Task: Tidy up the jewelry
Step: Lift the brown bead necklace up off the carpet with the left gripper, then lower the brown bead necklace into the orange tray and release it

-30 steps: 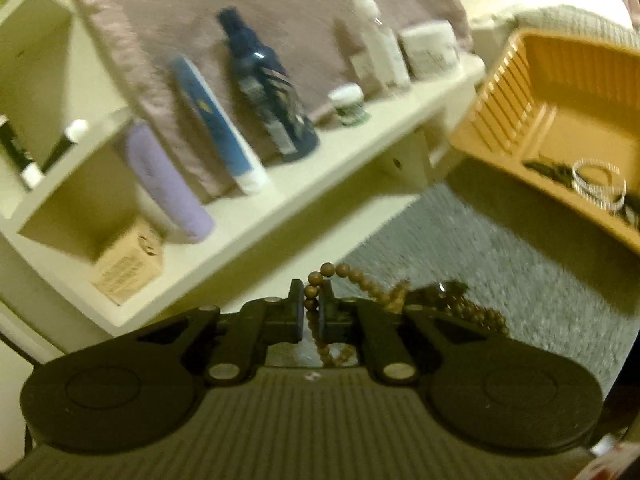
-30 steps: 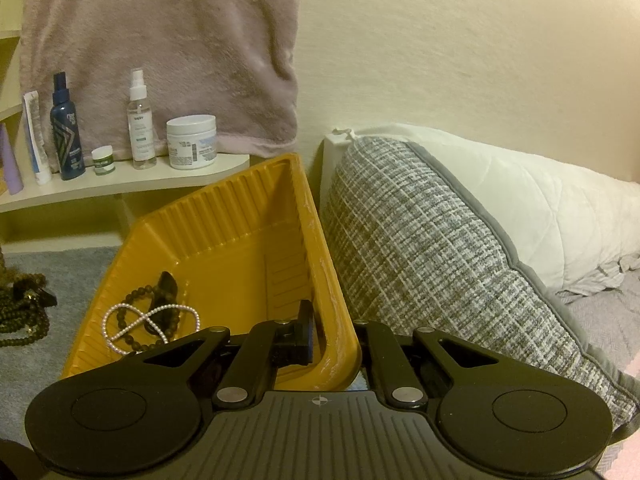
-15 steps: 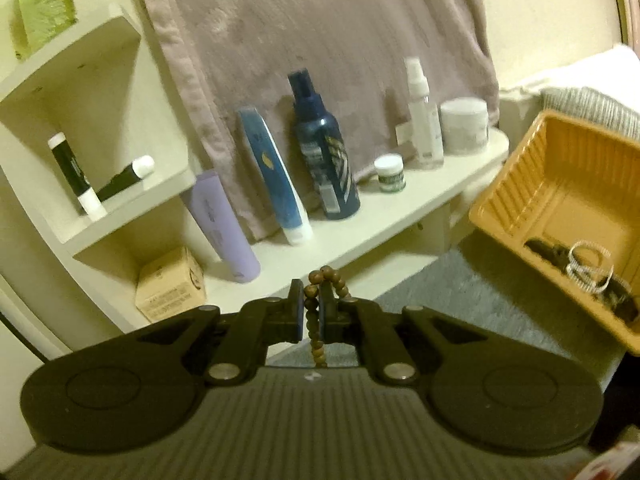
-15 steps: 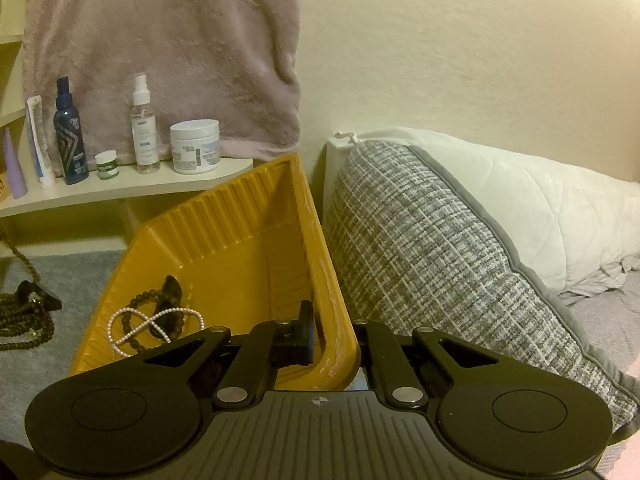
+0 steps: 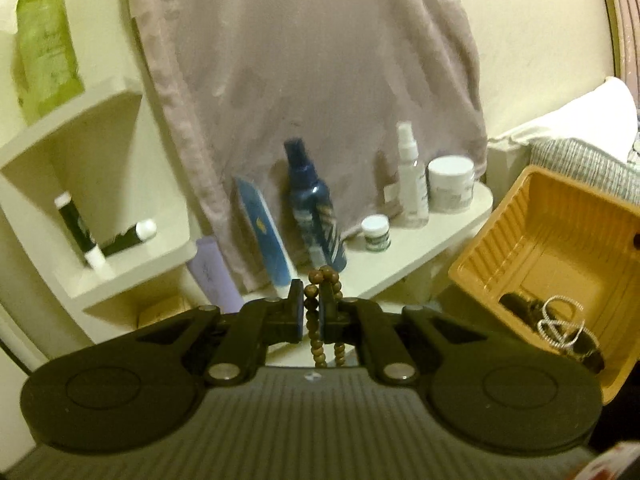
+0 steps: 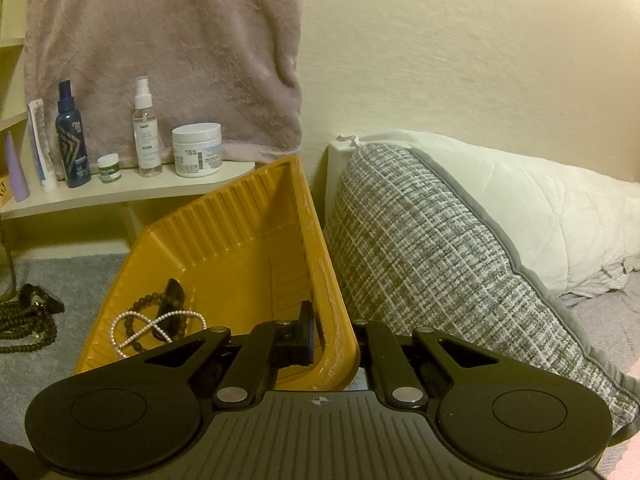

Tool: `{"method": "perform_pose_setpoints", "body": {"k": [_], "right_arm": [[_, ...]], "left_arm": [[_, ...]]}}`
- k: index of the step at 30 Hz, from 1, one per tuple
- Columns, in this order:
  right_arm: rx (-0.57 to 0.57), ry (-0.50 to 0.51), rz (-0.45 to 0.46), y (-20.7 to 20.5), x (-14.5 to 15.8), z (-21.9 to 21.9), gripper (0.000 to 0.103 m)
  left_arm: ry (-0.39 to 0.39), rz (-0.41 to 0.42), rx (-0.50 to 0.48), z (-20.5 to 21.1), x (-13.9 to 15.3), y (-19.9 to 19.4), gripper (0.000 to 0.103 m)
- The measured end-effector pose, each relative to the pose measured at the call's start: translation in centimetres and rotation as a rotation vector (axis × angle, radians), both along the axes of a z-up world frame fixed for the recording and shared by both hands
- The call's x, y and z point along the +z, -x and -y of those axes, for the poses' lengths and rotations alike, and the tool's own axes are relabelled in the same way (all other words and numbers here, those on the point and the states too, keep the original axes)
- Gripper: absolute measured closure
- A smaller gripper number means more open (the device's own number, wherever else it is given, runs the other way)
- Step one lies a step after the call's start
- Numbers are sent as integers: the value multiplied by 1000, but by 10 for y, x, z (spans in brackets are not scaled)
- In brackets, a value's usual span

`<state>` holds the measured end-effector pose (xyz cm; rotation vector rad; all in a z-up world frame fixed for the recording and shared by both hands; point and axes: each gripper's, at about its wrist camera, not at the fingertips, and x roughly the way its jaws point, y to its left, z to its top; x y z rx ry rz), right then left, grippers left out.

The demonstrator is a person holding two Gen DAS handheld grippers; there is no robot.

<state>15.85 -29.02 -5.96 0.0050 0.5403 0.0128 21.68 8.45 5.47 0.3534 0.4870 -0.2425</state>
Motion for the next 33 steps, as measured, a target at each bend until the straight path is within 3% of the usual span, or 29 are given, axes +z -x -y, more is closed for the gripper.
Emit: {"method": "perform_pose_setpoints", "body": {"k": [10, 21, 28, 33], "right_arm": [[5, 0, 8, 1, 2, -2, 97], [13, 0, 18, 0, 6, -4, 97], [15, -2, 20, 1, 6, -4, 97], [14, -1, 18, 2, 6, -4, 97]], "left_arm": [[57, 30, -78, 34, 31, -1, 97], [127, 64, -243, 106, 58, -1, 97], [137, 21, -339, 151, 48, -3, 97], [139, -61, -370, 169, 24, -12, 97]]}}
